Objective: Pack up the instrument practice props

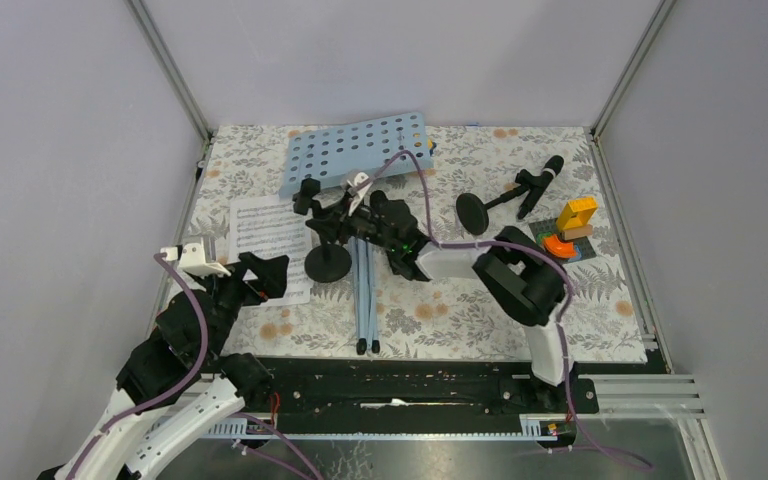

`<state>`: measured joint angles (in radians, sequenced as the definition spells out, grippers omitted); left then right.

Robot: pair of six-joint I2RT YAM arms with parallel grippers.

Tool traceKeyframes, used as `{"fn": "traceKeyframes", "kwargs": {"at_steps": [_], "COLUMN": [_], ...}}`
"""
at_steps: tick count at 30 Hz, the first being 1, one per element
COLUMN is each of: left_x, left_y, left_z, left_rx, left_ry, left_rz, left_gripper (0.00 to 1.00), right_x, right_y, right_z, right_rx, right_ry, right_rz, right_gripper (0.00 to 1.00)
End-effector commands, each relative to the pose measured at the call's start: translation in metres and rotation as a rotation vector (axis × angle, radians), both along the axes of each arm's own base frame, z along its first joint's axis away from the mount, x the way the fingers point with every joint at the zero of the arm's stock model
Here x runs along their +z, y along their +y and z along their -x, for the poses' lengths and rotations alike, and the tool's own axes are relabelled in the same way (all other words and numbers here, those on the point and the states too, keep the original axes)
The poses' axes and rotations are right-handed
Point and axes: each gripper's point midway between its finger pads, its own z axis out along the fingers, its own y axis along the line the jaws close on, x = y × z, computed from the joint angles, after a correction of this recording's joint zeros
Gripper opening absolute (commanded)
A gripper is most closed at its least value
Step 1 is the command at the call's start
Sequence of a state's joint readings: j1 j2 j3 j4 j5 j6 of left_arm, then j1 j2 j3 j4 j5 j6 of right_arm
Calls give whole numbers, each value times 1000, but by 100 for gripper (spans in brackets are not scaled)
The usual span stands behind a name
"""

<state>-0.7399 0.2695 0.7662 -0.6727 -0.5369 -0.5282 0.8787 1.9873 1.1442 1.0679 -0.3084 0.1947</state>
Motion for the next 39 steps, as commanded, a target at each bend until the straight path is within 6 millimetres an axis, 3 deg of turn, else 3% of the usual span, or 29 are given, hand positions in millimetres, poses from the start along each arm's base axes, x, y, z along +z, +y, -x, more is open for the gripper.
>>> {"fn": "traceKeyframes", "kwargs": {"at_steps": [1,5,10,16,22,27,32,35,39], "left_x": [3,1,-1,-3,-3,-3,-3,-4,-4], "left_y": [8,11,9,7,7,7,6,6,6], "left_z": [-1,-1,-3,-4,-4,-4,-5,-5,-5], "left_rx": [38,50,46,42,43,42,42,42,43], "left_ry": [-9,-10,1,9,9,10,12,15,11], "left_rz": [-19,-20,-34,-44,-46,-45,-46,-47,-46], "left_gripper": [99,99,99,99,99,99,99,99,99], "right_x": [52,37,17,6,11,12,-5,-17,-30], "right_y": [28,46,50,37,18,8,10,5,-1], "right_z": [-19,-42,-71,-113,-150,-168,-174,-176,-167], "right_rx": [4,-33,-117,-250,-335,-389,-396,-417,-405], "right_ry": [-104,-147,-155,-113,-72,-101,-164,-180,-168], "right_rz": [-176,-135,-118,-138,-194,-163,-38,14,36], "right_gripper": [0,0,2,1,0,0,0,10,42]}}
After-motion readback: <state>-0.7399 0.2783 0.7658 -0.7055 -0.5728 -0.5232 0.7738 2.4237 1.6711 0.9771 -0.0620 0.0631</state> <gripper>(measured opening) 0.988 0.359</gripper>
